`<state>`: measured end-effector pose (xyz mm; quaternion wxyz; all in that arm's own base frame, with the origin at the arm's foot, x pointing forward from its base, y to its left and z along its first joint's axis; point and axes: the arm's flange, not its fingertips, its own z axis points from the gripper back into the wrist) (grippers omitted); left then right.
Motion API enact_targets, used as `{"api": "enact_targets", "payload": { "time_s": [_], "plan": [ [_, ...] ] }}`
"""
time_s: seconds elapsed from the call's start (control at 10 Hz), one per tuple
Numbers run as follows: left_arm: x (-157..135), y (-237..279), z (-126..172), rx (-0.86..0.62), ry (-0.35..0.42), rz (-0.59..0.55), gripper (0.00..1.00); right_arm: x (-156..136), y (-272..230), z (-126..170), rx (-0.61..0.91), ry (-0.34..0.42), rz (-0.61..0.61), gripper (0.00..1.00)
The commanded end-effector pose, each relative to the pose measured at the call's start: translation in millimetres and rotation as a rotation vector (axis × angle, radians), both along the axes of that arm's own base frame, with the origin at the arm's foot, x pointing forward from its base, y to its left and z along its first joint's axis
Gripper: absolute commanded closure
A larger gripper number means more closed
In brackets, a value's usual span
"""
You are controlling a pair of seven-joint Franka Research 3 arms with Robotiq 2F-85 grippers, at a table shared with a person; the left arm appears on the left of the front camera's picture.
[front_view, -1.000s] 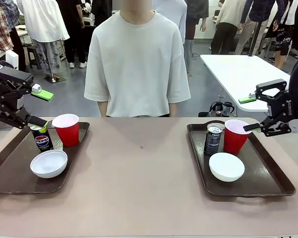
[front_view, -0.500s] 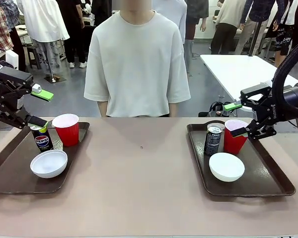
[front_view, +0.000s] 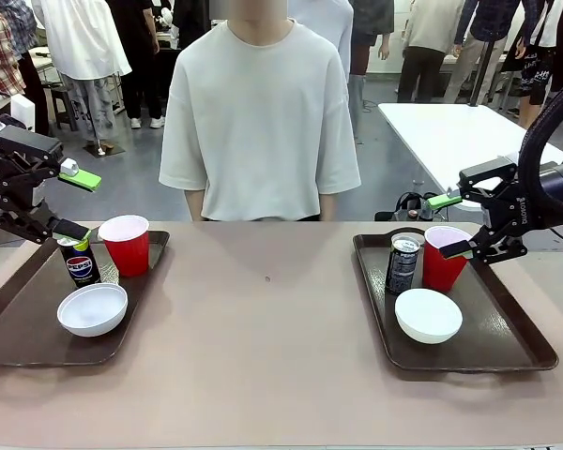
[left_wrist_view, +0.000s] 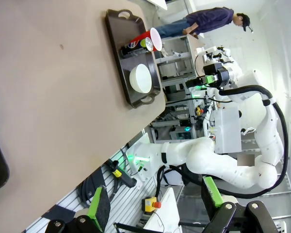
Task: Prepare tableware on both trays.
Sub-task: Pick up a Picnic Bowl from the table and place it on a Handle tray.
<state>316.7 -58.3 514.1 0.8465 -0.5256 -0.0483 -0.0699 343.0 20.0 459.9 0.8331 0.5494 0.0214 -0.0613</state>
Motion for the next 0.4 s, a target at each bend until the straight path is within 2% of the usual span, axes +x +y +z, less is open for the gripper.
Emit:
{"api": "enact_targets", "payload": {
  "time_s": [0.0, 0.3],
  "plan": [
    [0.5, -0.6, -0.4, -0.016, -0.012, -0.007, 0.0, 1.0, 2.1, 0.5, 0.005, 0.009, -0.005, 0.13],
    [0.5, -0.6, -0.4, -0.016, -0.012, -0.007, 0.0, 1.0, 2.1, 0.5, 0.005, 0.009, -0.005, 0.13]
  ]
}}
